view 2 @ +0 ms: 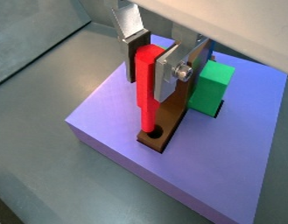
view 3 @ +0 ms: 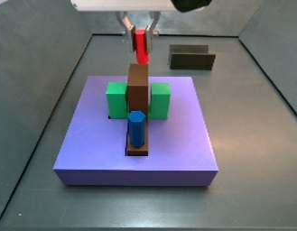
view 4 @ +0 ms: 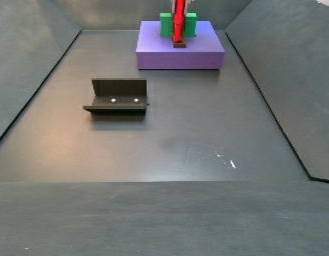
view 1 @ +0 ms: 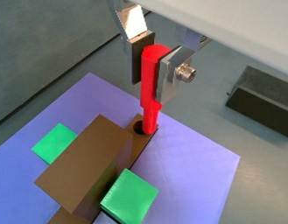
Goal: Pick up the red object. Move up. Move to above the board. Insert the red object.
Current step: Insert the red object.
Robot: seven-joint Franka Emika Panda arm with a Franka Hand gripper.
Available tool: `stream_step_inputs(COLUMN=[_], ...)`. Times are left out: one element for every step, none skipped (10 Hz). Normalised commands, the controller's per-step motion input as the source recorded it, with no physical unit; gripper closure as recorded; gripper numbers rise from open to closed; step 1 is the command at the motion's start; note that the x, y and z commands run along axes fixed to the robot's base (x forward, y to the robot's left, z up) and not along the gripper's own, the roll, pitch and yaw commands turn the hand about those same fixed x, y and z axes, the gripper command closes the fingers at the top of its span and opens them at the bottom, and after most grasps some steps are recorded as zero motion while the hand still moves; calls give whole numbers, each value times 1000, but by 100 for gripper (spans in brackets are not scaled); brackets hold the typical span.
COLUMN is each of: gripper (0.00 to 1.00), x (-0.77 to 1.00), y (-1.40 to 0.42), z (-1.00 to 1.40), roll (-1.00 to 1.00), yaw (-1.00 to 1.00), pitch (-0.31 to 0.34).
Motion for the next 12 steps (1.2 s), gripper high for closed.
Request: stream_step_inputs(gripper=[100,100,100,100,100,100,100,100,100,100,100,100], x=[0,-57,-149,-123,0,0,0,77,34,0,0,0], y=[-106,-86,-20,0,11,20,0,17,80,66,80,0], z=[-69,-37,-3,0,0,0,-6,0,0,0,0,0], roll=[0,0,1,29,54,79,101,101,79,69,73,47], yaw=[0,0,-54,-74,-34,0,0,0,0,0,-26,-29], pitch=[0,0,0,0,4,7,21,50,53,36,26,17])
